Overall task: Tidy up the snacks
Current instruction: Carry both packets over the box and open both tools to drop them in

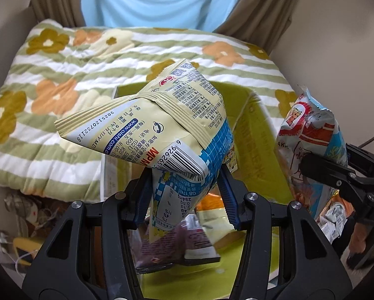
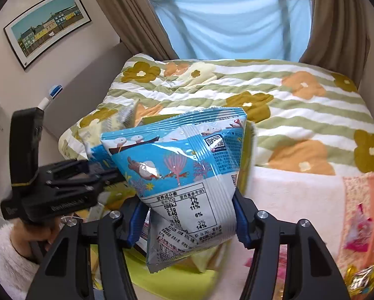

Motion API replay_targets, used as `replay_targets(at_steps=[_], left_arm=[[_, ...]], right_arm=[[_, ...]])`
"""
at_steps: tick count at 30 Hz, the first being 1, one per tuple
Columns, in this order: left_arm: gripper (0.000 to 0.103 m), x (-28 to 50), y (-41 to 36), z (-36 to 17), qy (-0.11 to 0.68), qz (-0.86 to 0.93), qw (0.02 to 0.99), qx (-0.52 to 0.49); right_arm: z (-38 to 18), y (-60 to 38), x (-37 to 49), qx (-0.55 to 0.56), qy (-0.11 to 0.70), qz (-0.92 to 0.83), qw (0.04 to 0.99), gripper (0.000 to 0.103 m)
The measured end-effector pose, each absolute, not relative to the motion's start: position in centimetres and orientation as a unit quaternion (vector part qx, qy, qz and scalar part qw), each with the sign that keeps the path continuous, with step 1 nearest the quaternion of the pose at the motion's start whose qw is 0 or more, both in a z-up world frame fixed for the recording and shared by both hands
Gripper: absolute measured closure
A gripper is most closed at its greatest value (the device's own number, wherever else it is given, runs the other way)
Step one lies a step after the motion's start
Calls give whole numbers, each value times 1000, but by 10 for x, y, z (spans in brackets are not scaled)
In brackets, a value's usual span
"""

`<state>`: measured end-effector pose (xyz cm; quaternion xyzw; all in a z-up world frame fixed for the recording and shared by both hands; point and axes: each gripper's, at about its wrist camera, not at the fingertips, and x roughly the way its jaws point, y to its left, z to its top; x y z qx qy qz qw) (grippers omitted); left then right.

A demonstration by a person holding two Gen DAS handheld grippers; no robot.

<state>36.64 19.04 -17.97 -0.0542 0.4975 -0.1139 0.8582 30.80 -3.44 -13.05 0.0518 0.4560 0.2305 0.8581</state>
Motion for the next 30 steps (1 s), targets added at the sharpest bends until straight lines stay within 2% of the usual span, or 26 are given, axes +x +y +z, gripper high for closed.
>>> replay_targets(at_steps=[8,10,11,12,13,14,19,30], left_arm=[[56,369,189,-212,534,-109,837,-44],[50,371,189,-218,547,-101,830,-44],[36,371,189,-220,551,-98,828,-46],[14,369,190,-221,552,-94,827,-47],[5,368,190,-221,552,-92,827,-48],[0,366,191,-221,549,-90,829,-48],[0,350,196,-217,548,-88,830,-64],[0,323,194,-206,522,-79,848,-35]], right_arm=[[-160,-7,311,58,483,189,853,47],[-165,-5,314,52,490,185,850,47],[-167,-5,316,52,492,183,849,47],[-168,-6,318,55,494,184,848,47],[-168,-8,320,59,494,186,847,47],[-167,-8,321,60,494,188,847,48],[-167,-8,323,47,492,194,847,48],[-173,2,335,39,497,201,843,47]])
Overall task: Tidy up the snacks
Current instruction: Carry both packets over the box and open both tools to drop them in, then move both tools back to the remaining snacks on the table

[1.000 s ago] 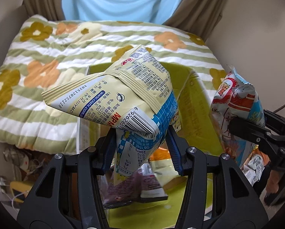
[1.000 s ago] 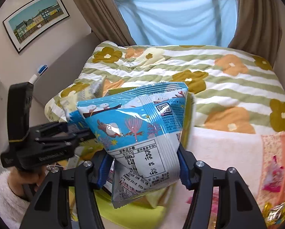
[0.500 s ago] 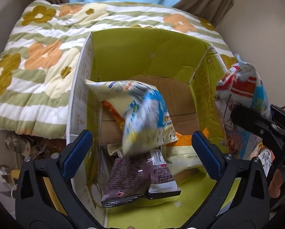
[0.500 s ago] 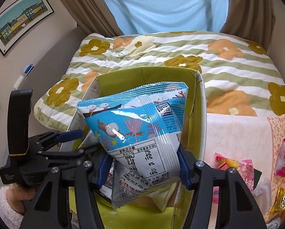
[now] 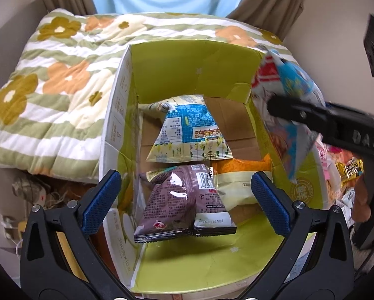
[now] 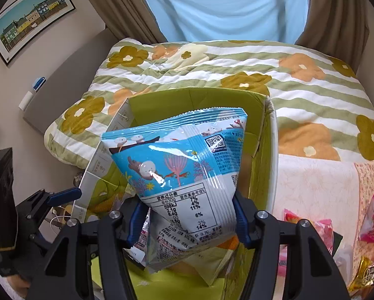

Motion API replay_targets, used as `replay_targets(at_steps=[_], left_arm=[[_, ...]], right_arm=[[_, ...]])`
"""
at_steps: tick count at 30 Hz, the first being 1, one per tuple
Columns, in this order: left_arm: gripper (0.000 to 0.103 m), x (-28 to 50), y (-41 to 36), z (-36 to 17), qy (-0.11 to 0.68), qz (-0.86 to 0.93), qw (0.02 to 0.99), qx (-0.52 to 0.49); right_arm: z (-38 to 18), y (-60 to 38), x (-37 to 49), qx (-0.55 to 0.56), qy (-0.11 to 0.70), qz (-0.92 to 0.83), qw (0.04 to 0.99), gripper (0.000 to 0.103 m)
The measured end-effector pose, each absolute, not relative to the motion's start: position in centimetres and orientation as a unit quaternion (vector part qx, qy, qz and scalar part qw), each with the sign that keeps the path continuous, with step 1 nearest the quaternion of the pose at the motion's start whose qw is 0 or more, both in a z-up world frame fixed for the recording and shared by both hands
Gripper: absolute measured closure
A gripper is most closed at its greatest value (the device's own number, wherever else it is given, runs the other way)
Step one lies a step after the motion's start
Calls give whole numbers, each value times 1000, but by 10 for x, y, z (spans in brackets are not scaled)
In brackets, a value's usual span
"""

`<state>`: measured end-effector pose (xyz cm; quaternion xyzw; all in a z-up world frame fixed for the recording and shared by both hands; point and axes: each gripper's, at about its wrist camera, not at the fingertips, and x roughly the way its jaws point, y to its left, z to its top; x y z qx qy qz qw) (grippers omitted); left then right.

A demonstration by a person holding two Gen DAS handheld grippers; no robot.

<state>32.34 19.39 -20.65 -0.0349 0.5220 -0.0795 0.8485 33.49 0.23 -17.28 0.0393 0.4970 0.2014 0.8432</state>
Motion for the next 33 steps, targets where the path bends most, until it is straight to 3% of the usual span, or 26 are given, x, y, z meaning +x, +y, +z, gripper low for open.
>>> replay_targets(at_steps=[6,7,8,10,33], left_arm=[[0,318,194,-201,514,-74,854,-39],[0,318,194,-201,515,-73,853,-37],[0,316,195,-202,515,-71,854,-34],[0,313,198,-203,515,-68,854,-30],[0,267,187,-176,485,-129,865,-16]], right_arm=[[-176,8,345,41,495,201,844,45],[-176,7,345,49,492,205,845,35],[-176,6,344,54,488,206,846,16],[-173,5,340,62,473,207,854,0],[-136,-1,270,47,433,181,882,0]])
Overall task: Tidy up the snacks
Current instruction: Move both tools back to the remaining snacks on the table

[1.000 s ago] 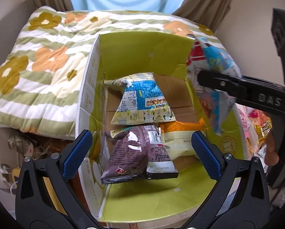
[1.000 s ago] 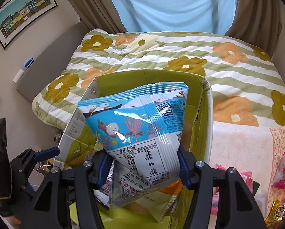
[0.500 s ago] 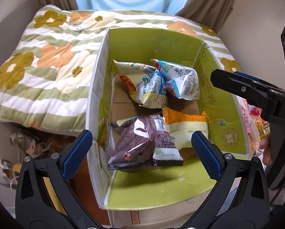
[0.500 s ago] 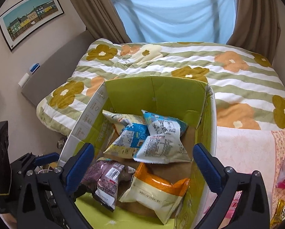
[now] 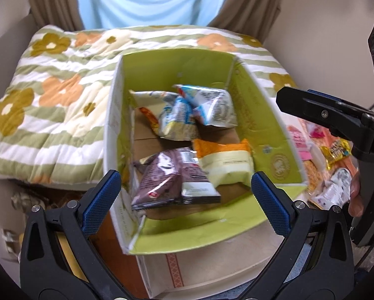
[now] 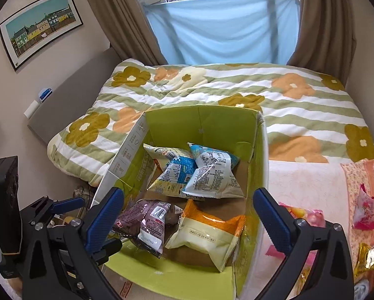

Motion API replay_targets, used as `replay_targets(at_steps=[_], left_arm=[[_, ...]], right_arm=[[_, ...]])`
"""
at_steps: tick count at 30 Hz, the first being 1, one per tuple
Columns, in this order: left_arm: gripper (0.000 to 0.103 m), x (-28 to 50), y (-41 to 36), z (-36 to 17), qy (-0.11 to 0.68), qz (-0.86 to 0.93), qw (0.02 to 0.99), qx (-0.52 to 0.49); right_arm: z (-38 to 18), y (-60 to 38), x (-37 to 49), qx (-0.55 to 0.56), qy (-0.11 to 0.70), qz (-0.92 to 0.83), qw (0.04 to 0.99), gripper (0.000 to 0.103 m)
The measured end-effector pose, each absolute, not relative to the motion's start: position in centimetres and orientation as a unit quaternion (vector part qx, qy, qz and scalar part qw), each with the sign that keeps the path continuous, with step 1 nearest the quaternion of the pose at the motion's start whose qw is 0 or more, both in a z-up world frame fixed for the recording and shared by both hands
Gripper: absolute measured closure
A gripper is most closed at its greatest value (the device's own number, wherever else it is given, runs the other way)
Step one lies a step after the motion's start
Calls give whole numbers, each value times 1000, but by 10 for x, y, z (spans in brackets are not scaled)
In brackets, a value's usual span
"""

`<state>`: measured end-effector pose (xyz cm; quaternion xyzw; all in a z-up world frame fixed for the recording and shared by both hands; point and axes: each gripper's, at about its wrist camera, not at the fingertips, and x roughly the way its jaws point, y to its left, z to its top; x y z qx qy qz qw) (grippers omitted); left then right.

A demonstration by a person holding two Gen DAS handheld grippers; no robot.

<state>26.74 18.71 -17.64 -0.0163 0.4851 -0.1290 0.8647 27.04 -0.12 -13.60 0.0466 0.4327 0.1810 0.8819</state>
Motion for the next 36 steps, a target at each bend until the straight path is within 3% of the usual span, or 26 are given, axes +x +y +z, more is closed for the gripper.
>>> replay_targets(at_steps=[12,23,33,36], left_arm=[[0,229,111,-152,462,-185,867,-23],[0,178,-38,-153,479,-286,830,-16],[2,136,-154,-191,499,-362,784,65],[7,131,-170,-204,506,-370,772,106]], right_arm=[[-108,-75,211,61,400,145,903,0],[-99,-212,154,67,404,80,909,0],[-140,-314,98,50,443,23,895,0],[-158,-333,92,43,456,22,889,0]])
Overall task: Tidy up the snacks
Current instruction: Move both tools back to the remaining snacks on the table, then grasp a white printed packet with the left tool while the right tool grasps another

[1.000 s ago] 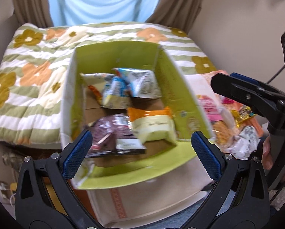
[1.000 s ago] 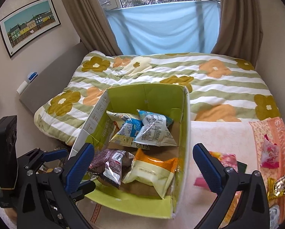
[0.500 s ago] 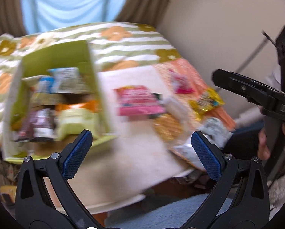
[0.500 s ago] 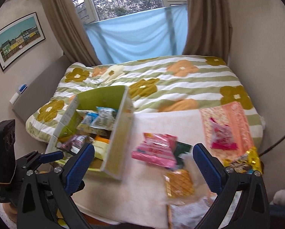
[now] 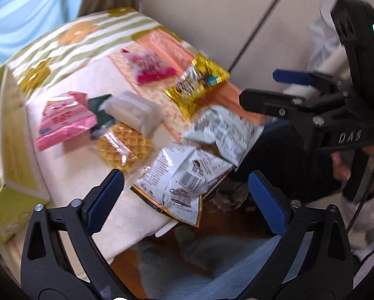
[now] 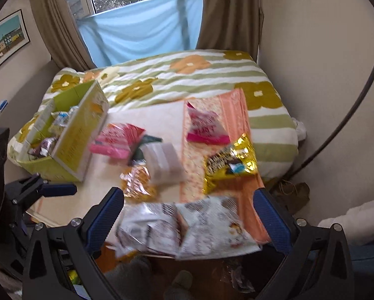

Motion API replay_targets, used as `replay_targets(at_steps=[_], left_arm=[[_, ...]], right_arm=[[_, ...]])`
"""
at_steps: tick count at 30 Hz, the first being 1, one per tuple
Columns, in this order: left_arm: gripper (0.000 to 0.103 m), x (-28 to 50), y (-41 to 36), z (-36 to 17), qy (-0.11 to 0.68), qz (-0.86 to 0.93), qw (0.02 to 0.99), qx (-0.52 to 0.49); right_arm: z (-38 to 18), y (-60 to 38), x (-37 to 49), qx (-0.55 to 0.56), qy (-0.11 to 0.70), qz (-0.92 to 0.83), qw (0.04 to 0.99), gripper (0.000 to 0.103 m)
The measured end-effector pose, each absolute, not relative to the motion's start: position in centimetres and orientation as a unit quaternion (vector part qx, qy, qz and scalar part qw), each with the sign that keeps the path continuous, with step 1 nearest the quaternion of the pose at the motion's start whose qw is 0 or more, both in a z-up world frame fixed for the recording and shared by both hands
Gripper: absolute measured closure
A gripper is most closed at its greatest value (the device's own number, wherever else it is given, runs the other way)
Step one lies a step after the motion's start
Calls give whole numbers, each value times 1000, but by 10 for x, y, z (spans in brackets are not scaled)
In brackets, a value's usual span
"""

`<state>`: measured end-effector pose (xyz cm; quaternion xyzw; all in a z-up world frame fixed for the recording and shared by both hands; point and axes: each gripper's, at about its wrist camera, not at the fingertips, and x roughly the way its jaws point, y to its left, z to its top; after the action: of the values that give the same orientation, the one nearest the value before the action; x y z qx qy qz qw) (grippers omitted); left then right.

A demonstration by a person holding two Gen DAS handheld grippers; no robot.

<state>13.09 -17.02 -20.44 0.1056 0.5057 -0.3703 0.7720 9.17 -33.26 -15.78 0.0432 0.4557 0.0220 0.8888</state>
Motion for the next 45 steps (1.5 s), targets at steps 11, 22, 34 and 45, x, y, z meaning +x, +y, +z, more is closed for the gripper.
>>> replay_targets(at_steps=[11,22,34,45], left_arm=[[14,142,-197,-259,547,-391,716,187],[20,154,-219,-286,558,-429,670,235],[34,159,-228,-301,547,-468,641,266],[42,165,-212,-295,560,-471,642,231]], right_arm=[[-207,-357,87,61,505,28,860,0],[-243,-358,103,53,554,22,831,0],[-260,-354,118,41,587,3,809,0],[-274,-350,127,40,609,-4,792,1]])
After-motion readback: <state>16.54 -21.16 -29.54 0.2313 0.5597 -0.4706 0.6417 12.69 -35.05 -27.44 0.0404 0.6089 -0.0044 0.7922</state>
